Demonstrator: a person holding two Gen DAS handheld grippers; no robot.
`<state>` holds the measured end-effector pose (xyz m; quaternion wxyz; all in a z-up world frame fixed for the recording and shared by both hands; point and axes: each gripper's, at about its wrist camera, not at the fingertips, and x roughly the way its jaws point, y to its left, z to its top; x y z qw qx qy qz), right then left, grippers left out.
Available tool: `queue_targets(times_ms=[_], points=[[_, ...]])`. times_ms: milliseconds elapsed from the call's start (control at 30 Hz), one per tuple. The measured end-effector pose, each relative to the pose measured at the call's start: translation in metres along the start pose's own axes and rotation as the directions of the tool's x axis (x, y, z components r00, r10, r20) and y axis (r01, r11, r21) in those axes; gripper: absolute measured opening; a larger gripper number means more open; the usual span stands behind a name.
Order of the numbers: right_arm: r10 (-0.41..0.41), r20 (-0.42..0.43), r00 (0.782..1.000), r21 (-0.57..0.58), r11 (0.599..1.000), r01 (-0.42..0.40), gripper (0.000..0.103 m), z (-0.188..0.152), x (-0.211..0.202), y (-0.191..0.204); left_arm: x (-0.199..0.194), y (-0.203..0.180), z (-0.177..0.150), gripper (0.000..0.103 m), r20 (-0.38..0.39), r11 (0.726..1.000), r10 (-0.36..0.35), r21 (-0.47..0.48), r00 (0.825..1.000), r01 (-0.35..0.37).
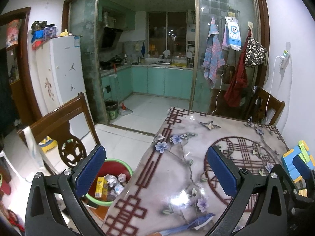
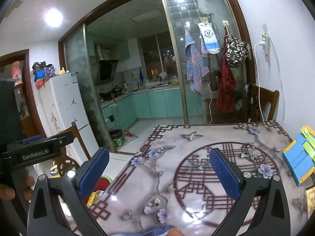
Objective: Collect trash
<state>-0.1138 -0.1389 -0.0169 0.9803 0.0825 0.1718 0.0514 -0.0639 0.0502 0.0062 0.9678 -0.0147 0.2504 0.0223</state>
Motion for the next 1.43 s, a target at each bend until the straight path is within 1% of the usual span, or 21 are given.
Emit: queue_targets(times_ms=[667,900,1133,1233,1433], points=[[-0.004,-0.014,1.0,0.003,1.0,0.004,0.102,-0.006,0.007,-0.001,0.001,0.0,0.0,0.103,-0.003,1.0,0.004,0.001,1.0,-0.004],[-0.02,-0.023,1.0,0.022,1.0,0.02,0.102,-0.011,0.011,-0.009,0.006,-0.005,0.002,0.103,-0.01,1.0,0.0,0.016,1.0,0.0],[-0.025,-0.024,0.999,0.038,0.999,0.026,0.102,-0.009,0.011,-0.014,0.01,-0.013,0.003,0.103,-0.011,1.0,-0.002,0.024,1.0,0.002],[-0.028,-0.029,0.999,0.044,0.999,0.03,0.102,-0.01,0.014,-0.019,0.013,-0.017,0.003,0.103,-0.017,0.999,-0.006,0.032,1.0,0.007],[-0.037,-0.043,0.998,0.061,0.997,0.04,0.102,-0.009,0.021,-0.03,0.023,-0.027,0.002,0.103,-0.042,0.998,-0.037,0.045,0.998,0.039]])
